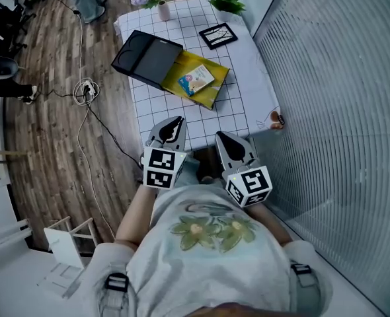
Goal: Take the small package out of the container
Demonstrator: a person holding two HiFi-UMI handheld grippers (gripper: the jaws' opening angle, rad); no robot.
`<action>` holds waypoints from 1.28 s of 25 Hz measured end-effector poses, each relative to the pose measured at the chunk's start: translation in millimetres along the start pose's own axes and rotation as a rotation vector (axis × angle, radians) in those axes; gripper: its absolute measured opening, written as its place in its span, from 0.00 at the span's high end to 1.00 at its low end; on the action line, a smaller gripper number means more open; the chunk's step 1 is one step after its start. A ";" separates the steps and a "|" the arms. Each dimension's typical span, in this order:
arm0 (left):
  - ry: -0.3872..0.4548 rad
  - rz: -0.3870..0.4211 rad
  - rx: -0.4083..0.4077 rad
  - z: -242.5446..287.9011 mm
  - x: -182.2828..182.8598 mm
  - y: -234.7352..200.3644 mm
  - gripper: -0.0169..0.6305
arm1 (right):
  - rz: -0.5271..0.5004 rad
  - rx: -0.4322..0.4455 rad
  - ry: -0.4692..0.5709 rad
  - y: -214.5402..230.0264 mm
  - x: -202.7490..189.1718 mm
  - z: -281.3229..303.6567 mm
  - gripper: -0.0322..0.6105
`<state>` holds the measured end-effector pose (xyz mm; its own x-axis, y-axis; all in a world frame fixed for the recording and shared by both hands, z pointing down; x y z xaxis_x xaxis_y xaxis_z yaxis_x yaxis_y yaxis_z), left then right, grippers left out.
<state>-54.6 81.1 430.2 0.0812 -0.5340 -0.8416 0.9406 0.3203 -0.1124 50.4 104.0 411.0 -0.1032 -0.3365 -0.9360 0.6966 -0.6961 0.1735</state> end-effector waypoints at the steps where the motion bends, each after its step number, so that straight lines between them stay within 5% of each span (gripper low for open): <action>1: -0.002 0.003 -0.008 3.9 1.3 -3.2 0.97 | 0.002 -0.006 -0.004 1.4 0.5 3.8 0.94; 10: -0.023 0.014 -0.079 38.7 10.7 -26.9 0.96 | 0.001 -0.062 -0.048 12.0 0.7 33.7 0.94; 32: -0.122 0.145 -0.283 106.0 -5.6 -58.6 0.57 | 0.054 -0.244 -0.077 17.5 1.7 86.3 0.94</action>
<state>-75.2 -17.7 497.5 0.2623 -0.5510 -0.7922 0.7890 0.5951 -0.1527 1.2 36.5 438.9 -0.1083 -0.4229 -0.8997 0.8524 -0.5052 0.1349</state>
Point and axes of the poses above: the fingertips, and each gripper's own axes: z forward along the fingers, y to its right, x out of its top, the point moved 1 cm from there along -z, backward along the fingers, and after that the axes turned 4 degrees about -z, right-handed, at the moved point
